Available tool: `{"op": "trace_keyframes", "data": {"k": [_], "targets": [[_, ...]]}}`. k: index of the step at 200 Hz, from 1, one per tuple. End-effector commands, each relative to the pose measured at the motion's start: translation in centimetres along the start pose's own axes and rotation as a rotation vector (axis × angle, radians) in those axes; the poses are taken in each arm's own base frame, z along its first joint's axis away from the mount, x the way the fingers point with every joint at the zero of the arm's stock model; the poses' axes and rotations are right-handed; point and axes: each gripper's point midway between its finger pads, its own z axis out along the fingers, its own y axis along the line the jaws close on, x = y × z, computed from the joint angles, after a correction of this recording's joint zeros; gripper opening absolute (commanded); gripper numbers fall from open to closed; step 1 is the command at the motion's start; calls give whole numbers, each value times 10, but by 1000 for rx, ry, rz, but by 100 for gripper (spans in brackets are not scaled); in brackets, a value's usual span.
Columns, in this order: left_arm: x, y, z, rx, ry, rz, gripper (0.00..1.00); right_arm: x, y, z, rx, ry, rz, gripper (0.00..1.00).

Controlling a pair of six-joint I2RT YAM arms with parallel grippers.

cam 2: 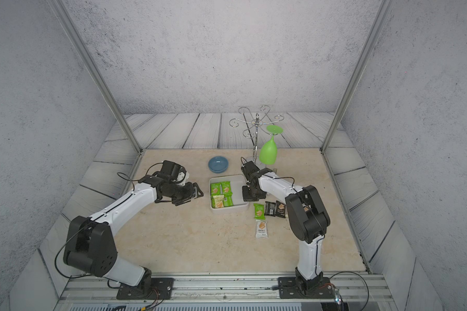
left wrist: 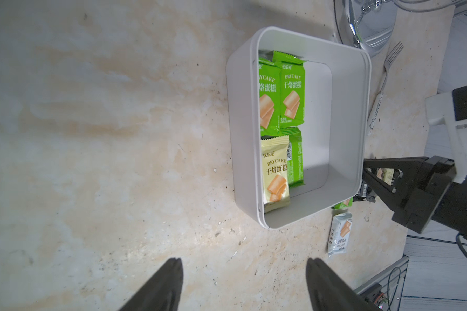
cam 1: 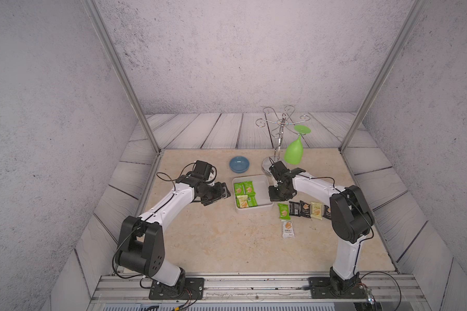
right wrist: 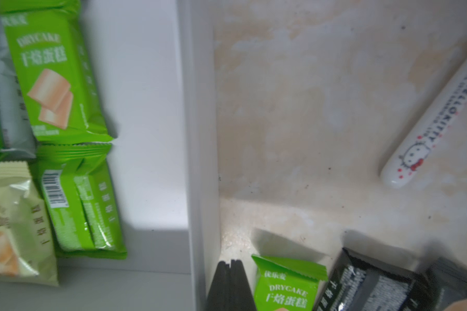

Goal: Take the cookies out of the storage box
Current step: Move the storage box to the center of the board, then pick up the cookie from the storage box.

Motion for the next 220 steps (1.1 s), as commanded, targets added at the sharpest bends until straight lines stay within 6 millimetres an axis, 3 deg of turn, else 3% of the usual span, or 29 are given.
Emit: {"op": "trace_keyframes", "data": {"k": [1, 62, 103, 141, 178, 220], "targets": [[-8, -3, -4, -24, -5, 41, 78, 8, 15, 2, -80, 31, 12, 0], [-20, -36, 4, -38, -7, 112, 78, 34, 60, 2, -241, 84, -8, 0], [-19, -54, 22, -53, 15, 140, 81, 36, 68, -9, -274, 62, -27, 0], [-36, -65, 43, -83, 19, 169, 82, 36, 38, -27, -139, 8, -27, 0], [-48, -76, 65, -125, 36, 241, 81, 33, 5, -44, -50, -28, 6, 6], [-49, -68, 89, -190, 63, 295, 73, 27, -28, -49, -45, -52, 102, 7]]}}
